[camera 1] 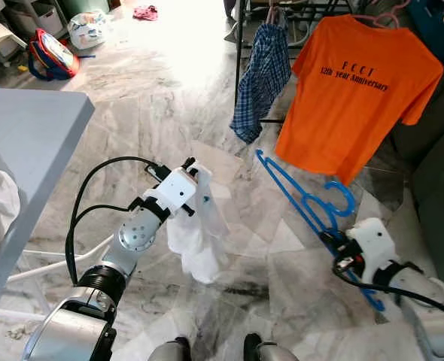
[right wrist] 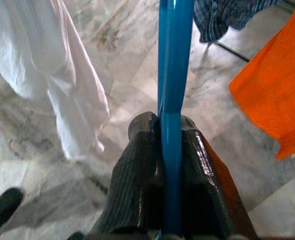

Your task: Hang hanger

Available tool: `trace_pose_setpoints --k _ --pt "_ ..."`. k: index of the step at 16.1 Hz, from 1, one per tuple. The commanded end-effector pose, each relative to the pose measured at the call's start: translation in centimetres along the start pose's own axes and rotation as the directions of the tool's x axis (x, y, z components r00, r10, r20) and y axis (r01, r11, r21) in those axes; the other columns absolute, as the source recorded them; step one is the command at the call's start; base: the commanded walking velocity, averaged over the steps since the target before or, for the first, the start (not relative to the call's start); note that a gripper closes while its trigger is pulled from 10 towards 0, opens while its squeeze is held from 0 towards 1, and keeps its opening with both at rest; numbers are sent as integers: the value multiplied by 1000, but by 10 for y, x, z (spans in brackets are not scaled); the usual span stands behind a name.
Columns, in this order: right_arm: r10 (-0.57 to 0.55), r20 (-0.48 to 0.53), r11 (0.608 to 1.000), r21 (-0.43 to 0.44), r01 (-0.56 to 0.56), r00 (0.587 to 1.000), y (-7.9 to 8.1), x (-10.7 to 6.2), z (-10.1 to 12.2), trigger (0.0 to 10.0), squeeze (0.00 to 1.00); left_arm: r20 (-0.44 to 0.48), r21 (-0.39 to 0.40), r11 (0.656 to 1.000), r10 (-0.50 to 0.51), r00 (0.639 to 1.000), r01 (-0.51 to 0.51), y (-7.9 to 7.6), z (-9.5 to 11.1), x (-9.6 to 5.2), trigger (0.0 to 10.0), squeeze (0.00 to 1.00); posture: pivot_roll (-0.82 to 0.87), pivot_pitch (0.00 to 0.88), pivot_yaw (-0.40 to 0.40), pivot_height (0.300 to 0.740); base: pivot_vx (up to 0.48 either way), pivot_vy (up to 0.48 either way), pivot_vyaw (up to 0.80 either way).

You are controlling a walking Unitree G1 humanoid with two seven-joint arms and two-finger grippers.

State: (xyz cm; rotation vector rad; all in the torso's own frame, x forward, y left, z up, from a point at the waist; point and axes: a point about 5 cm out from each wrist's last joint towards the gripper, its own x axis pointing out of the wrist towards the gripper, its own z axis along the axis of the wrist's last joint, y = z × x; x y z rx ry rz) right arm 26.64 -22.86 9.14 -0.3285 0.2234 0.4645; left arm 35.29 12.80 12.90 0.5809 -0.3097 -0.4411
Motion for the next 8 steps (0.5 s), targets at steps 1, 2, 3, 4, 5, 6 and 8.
trace_pose_setpoints --k 1,2,3,4,5,6,8 --pt "13 50 1000 10 -14 999 7 2 5 10000 0 27 -6 999 37 999 -37 7 6 4 10000 0 1 217 43 740 0 0 0" --pt "71 37 997 28 -72 997 16 2 2 10000 0 25 -11 999 46 999 -46 8 6 5 10000 0 0 218 45 740 0 0 0" --pt "106 17 994 5 -106 994 21 0 -2 10000 0 26 -11 999 47 999 -46 9 6 5 10000 0 0 218 45 740 0 0 0" --pt "129 -3 992 2 -129 992 24 -2 -6 10000 0 30 -12 999 46 998 -46 9 7 6 10000 0 0 218 46 740 0 0 0" --pt "152 -12 988 0 -152 988 27 -3 -7 10000 0 34 -14 999 45 998 -45 9 8 6 10000 0 -1 219 47 740 0 0 0" --pt "217 -16 976 -8 -217 976 33 -7 -8 10000 0 49 -16 999 41 998 -40 9 11 7 10000 0 -2 221 50 740 0 0 0" --pt "297 -22 955 0 -297 955 39 -9 -9 10000 0 71 -17 999 36 997 -35 8 15 10 10000 0 2 223 53 740 0 0 0"
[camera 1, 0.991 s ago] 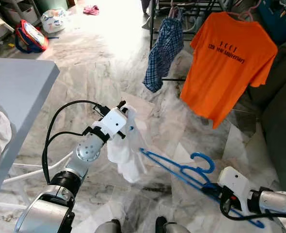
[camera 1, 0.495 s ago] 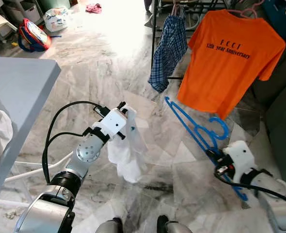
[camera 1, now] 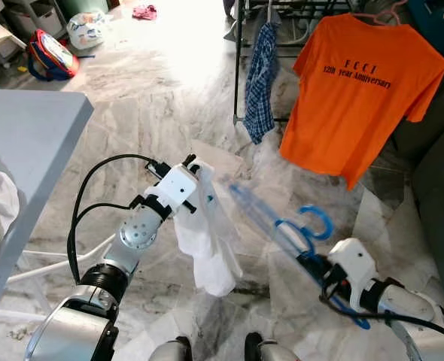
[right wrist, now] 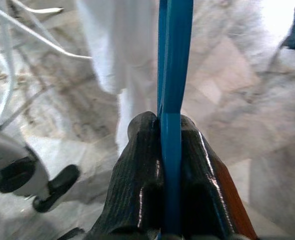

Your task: Hang hanger

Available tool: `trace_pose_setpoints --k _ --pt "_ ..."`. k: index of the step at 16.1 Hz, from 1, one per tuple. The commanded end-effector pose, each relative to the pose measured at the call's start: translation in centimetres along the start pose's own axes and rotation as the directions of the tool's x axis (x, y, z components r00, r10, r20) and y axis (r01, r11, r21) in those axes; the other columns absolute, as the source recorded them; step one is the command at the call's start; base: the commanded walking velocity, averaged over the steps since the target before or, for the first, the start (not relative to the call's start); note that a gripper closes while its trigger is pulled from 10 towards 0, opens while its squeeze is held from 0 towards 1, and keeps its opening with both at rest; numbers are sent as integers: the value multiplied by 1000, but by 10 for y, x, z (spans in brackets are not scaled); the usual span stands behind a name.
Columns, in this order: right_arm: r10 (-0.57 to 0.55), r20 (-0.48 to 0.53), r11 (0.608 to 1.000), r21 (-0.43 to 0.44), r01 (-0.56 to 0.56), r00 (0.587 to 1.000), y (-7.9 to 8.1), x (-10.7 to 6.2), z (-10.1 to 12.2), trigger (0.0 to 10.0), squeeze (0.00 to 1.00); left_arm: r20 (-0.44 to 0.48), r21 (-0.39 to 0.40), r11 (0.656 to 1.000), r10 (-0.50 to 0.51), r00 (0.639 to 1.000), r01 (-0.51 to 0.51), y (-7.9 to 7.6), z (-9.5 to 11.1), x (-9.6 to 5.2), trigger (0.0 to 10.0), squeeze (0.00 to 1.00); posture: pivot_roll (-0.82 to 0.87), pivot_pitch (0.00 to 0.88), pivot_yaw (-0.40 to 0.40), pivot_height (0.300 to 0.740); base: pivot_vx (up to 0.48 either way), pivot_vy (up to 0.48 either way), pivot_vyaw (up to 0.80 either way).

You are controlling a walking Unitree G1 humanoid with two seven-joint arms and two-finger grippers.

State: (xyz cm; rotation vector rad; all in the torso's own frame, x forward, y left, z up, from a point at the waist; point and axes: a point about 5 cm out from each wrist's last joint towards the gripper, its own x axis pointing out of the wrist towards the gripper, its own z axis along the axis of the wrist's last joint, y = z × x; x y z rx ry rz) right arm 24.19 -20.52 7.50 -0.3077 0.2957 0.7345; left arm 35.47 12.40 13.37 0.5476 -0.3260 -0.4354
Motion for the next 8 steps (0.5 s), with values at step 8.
trace_pose_setpoints --k 8 --pt "154 -59 988 20 -153 986 14 -7 -5 10000 0 59 20 1000 12 998 -14 7 12 7 10000 0 7 222 52 740 0 0 0"
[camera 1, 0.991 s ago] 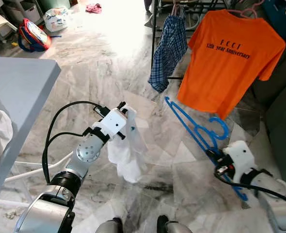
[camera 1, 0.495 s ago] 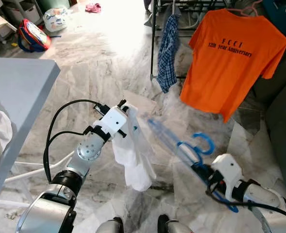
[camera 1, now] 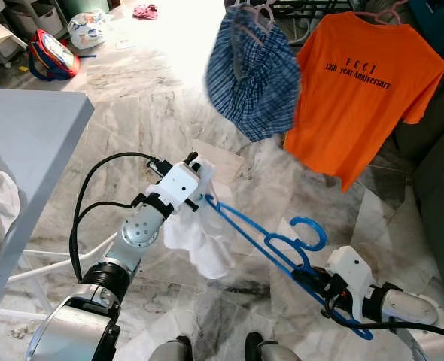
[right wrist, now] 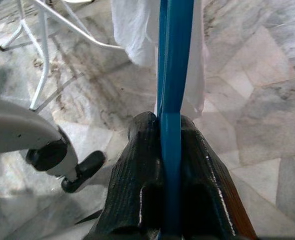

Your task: Hang hanger

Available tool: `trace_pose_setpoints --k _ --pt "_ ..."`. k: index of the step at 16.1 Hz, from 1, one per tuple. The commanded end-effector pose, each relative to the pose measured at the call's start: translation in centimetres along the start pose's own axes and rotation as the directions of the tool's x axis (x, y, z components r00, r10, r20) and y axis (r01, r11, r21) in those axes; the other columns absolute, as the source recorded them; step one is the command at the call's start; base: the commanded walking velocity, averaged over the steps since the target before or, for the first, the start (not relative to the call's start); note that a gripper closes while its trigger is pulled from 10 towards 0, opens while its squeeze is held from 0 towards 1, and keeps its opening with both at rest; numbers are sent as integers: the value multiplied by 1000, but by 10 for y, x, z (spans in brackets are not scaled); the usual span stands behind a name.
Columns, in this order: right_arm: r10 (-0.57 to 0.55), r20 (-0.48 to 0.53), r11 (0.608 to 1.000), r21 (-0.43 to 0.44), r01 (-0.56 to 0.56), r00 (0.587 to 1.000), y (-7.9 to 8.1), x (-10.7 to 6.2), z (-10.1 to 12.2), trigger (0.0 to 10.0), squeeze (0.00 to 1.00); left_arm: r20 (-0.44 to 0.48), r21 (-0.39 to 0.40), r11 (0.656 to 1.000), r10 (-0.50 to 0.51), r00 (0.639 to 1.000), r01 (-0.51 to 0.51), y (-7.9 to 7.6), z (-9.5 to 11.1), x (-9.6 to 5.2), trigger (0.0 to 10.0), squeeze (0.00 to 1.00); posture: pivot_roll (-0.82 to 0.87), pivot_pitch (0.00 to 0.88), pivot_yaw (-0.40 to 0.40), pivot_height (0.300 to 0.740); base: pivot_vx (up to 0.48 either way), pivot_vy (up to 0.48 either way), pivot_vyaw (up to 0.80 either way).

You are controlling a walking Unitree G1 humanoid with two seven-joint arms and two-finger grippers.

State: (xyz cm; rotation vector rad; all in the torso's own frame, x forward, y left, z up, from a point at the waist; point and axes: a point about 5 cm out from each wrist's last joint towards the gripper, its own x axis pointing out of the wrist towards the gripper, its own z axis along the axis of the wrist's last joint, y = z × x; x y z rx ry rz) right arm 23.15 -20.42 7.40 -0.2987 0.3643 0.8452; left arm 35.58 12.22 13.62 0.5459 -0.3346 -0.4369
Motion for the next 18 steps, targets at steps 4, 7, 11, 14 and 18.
trace_pose_setpoints --k 4,7,11,14,18 --pt "48 -34 999 4 -48 998 8 1 -4 10000 0 47 27 1000 7 999 -9 6 9 4 10000 0 9 219 52 740 0 0 0" --pt "3 -68 1000 -20 -4 998 1 2 -10 10000 0 67 15 1000 -18 998 17 8 11 4 10000 0 11 217 52 740 0 0 0" --pt "-27 -87 1000 -5 27 996 -3 7 -18 10000 0 123 4 1000 -30 992 30 8 20 5 10000 0 11 217 55 740 0 0 0" --pt "-91 -84 996 16 93 992 -10 19 -22 10000 0 162 -8 998 -52 985 54 3 25 3 10000 0 14 218 56 740 0 0 0" --pt "-178 -95 977 98 188 979 -21 37 -25 10000 0 232 -54 993 -86 969 101 -9 38 4 10000 0 17 217 54 740 0 0 0"
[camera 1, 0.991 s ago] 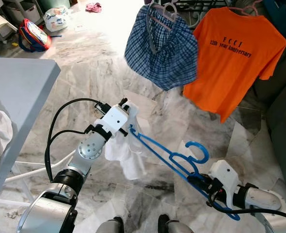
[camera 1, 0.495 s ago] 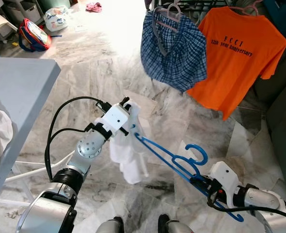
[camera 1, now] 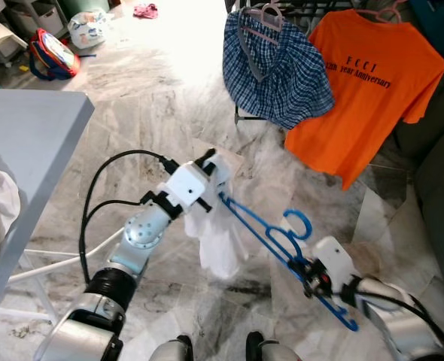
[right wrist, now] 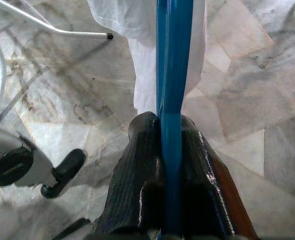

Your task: Hang hanger

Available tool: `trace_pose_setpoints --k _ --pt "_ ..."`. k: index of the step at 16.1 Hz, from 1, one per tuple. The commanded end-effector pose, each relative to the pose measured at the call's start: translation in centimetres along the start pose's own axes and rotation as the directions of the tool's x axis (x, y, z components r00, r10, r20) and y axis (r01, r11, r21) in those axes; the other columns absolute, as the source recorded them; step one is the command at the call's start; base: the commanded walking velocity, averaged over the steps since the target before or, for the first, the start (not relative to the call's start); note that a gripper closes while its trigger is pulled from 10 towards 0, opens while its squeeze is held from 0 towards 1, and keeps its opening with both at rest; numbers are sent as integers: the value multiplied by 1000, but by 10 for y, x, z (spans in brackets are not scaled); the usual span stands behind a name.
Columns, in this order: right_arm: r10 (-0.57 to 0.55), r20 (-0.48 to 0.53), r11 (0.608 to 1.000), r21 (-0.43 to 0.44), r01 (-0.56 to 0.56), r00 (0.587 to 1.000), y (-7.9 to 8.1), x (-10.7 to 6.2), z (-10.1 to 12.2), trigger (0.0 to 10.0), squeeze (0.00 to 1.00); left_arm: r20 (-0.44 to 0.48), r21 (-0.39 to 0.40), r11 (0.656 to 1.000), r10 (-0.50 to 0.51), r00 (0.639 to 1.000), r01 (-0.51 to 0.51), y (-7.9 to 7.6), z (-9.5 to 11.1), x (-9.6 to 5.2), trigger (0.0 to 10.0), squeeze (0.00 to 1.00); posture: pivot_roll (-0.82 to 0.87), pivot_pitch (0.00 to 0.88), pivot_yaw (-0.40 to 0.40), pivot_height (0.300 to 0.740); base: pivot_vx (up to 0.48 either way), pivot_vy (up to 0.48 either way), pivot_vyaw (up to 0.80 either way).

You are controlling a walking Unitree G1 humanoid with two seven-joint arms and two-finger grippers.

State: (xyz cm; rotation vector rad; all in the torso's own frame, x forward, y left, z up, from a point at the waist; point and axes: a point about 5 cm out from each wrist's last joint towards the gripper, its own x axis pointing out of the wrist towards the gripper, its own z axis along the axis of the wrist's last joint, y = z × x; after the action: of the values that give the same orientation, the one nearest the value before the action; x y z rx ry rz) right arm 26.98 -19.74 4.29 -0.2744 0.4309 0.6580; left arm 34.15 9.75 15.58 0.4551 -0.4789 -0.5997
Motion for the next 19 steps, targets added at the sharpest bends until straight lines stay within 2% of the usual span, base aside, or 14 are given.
trace_pose_setpoints --k 1,3,6,8,11,13,14,15,16,17,19 --pt "-36 -18 999 37 36 999 -2 1 -8 10000 0 48 0 1000 -3 999 3 1 9 3 10000 0 18 216 52 740 0 0 0" --pt "-95 0 988 118 95 995 -8 9 -4 10000 0 72 -28 1000 -9 997 11 0 13 5 10000 0 20 215 51 740 0 0 0" --pt "-91 10 986 140 89 996 -8 14 -3 10000 0 39 -13 1000 -20 999 21 0 9 1 10000 0 22 212 49 740 0 0 0" --pt "-99 -56 985 134 105 994 -9 10 -17 10000 0 36 -16 1000 -15 999 16 1 9 0 10000 0 20 212 46 740 0 0 0" --pt "-190 -121 958 195 211 974 -19 4 -31 10000 0 70 -43 999 -25 997 28 -3 16 4 10000 0 17 212 45 740 0 0 0" --pt "-325 -87 902 272 337 942 -32 6 -23 10000 0 94 -57 996 -57 994 63 -11 20 7 10000 0 10 214 46 740 0 0 0" --pt "-405 -37 841 378 388 914 -41 7 -11 10000 0 112 -70 994 -80 990 88 -17 22 7 10000 0 8 215 47 740 0 0 0" --pt "-434 -25 817 410 405 901 -45 7 -8 10000 0 119 -75 992 -90 989 99 -20 23 7 10000 0 8 215 47 740 0 0 0" --pt "-490 -1 771 466 434 872 -52 6 -2 10000 0 128 -74 990 -110 986 120 -24 25 8 10000 0 9 214 46 740 0 0 0" --pt "-595 28 651 602 462 803 -68 0 9 10000 0 141 -88 984 -141 980 154 -31 28 8 10000 0 9 214 44 740 0 0 0" --pt "-675 80 563 699 441 734 -85 -8 25 10000 0 131 -99 978 -173 976 186 -40 25 5 10000 0 9 213 42 740 0 0 0"
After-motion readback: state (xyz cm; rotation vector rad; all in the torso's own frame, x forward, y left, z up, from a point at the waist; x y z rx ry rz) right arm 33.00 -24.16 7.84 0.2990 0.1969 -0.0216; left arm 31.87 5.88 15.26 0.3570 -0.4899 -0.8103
